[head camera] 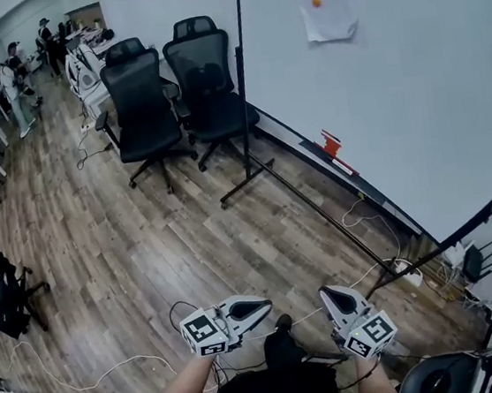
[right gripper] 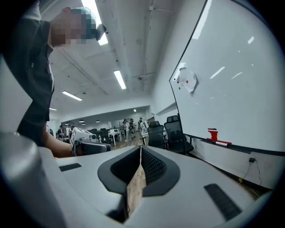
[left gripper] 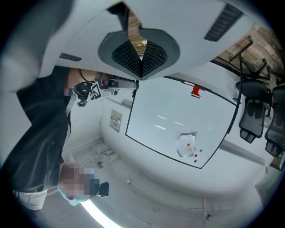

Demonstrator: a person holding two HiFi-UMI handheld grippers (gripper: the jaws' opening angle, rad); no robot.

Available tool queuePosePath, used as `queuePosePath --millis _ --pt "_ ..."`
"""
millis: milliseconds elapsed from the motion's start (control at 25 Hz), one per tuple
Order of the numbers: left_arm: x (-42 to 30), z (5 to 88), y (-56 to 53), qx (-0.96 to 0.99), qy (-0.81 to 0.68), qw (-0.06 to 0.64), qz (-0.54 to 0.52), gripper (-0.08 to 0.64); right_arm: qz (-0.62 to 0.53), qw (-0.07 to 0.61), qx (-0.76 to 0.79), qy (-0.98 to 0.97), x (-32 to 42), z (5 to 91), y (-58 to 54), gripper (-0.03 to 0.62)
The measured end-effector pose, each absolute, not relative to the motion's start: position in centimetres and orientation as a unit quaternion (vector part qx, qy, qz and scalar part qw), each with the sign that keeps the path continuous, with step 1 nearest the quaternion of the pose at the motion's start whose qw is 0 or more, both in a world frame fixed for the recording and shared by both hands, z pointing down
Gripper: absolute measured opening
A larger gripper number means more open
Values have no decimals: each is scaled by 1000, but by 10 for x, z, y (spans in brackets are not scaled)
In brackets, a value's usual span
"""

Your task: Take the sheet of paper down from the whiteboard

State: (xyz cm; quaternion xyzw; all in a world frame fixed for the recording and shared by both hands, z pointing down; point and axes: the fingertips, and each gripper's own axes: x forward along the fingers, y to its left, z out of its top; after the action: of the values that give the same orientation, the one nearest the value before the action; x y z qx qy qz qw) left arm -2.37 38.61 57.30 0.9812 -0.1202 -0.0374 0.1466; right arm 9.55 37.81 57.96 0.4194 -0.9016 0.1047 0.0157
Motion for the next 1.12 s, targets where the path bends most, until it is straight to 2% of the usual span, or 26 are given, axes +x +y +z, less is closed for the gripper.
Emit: queuePosePath --millis 440,640,840,1000,1040,1120 --pt "37 540 212 984 -130 119 -36 11 39 40 411 -910 156 548 202 20" --pt "30 528 155 984 -145 95 -23 11 -11 65 426 -903 167 526 143 21" --pt "16 516 81 987 -139 69 -36 11 -28 1 438 -899 168 473 81 21" --pt "9 489 11 991 -111 40 -56 11 -110 35 449 -886 149 425 24 23" --pt "8 480 -8 993 -101 31 -59 11 -127 42 453 -881 144 414 9 33" --pt "5 457 -45 995 -79 8 -60 11 -158 53 466 -869 138 389 -20 115"
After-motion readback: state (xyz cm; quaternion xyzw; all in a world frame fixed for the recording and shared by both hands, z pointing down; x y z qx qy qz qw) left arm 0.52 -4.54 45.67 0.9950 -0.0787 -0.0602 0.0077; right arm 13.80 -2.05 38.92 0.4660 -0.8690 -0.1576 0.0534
